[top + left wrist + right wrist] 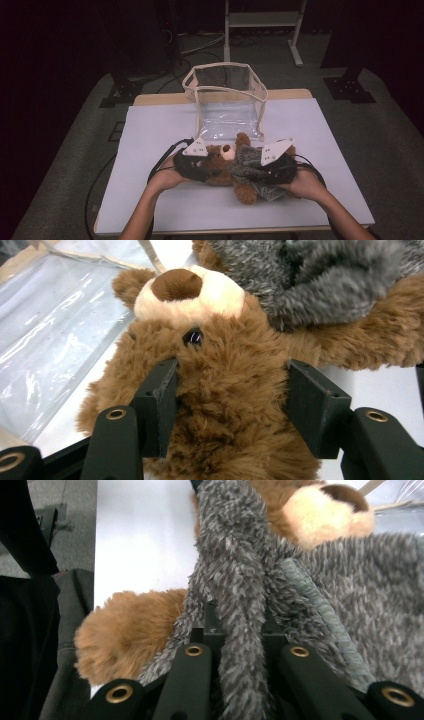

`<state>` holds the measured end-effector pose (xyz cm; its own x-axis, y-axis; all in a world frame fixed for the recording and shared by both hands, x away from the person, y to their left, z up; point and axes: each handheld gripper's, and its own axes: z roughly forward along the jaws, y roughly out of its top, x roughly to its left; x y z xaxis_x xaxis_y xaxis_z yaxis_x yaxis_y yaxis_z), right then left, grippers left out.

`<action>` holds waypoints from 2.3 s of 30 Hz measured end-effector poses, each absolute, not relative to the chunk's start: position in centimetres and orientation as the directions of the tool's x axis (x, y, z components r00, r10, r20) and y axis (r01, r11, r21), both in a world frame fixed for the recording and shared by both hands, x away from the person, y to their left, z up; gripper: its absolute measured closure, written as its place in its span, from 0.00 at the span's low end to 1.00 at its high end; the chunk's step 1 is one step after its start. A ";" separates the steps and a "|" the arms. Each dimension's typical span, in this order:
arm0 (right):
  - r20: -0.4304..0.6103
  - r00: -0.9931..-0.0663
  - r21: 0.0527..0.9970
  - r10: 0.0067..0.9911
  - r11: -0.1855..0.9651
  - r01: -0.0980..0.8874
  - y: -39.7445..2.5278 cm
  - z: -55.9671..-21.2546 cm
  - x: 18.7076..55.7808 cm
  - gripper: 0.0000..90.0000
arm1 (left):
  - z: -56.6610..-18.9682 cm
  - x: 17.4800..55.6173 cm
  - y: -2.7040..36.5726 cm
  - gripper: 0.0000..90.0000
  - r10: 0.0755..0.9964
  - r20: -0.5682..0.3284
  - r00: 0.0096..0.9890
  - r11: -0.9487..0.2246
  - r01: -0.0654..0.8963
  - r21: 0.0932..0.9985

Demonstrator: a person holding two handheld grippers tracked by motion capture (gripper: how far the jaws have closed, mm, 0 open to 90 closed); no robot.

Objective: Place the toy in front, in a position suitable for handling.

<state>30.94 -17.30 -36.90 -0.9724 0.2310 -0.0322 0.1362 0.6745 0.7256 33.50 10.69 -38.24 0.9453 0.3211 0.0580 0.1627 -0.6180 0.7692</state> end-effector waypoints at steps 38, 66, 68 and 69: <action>-0.054 -0.971 0.721 0.231 0.682 0.122 -15.5 -36.4 32.2 0.89 | -37.8 31.8 12.6 0.42 0.260 0.044 0.964 -0.601 0.126 0.789; -0.034 -0.972 0.747 0.233 0.652 0.130 -15.0 -35.2 33.5 0.89 | -39.1 30.6 11.5 0.46 0.192 0.022 0.981 -0.618 0.104 0.779; -0.021 -0.972 0.738 0.236 0.659 0.144 -15.2 -35.8 33.6 0.89 | -39.2 30.6 11.6 0.46 0.191 0.016 0.981 -0.610 0.106 0.786; -0.012 -0.972 0.731 0.237 0.665 0.153 -15.4 -36.2 33.7 0.89 | -39.2 30.5 11.6 0.46 0.187 0.011 0.982 -0.607 0.107 0.787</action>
<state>33.65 -15.38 -36.17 -0.9715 0.2367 -0.0120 0.1529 0.6647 0.7313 30.46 11.58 -39.19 0.9823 0.1868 0.0110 0.1067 -0.6075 0.7871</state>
